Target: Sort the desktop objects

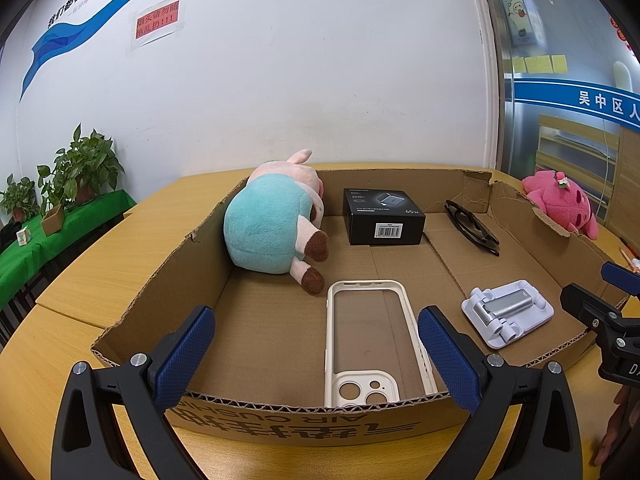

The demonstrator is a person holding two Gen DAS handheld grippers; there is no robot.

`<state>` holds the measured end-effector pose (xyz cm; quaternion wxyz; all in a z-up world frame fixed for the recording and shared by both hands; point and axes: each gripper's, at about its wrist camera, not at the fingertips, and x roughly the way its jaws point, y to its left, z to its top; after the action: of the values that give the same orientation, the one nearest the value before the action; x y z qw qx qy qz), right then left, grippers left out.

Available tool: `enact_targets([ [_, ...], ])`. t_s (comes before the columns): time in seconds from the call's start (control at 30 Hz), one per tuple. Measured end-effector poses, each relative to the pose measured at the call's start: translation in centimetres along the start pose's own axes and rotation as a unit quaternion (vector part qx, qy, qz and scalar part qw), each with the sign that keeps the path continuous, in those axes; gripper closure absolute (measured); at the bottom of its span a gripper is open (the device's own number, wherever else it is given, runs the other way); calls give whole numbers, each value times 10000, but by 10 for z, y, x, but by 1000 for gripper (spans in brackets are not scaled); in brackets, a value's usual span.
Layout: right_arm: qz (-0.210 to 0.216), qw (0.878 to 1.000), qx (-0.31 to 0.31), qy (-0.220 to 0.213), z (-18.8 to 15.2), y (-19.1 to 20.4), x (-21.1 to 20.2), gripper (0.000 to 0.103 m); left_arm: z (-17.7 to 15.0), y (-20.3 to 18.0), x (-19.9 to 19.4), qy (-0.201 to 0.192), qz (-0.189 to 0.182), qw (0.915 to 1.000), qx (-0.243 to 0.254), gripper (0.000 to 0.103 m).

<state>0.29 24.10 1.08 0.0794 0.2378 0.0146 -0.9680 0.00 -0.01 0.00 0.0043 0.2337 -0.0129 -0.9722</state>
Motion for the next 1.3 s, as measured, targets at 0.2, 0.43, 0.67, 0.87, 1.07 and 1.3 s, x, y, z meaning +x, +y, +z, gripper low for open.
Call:
enact_targets([
  [0.2,8,10000,4,-5,0,0,-1,0,0,-1,-1,-21,-3,10000,18,1],
  [0.43,336,9993,-134,-24,4,-9,-6,0,20,23,-21,240,-335,9990,172,1],
  [0.67,393,9987,81,316,8,-85,-28,0,24,102,-36,542,-44,9970,546,0],
  [0.87,235,9930,34,1158,-17,-168,-30,0,-11,154,-8,1511,-219,9863,620,0],
  [1.07,1015,9725,-126,2094,-45,-196,-15,0,-45,158,8,2105,-817,9705,847,0],
  [1.3,1529,9496,-1470,2310,-52,-184,-1,0,-48,163,19,2253,-1318,9611,899,0],
])
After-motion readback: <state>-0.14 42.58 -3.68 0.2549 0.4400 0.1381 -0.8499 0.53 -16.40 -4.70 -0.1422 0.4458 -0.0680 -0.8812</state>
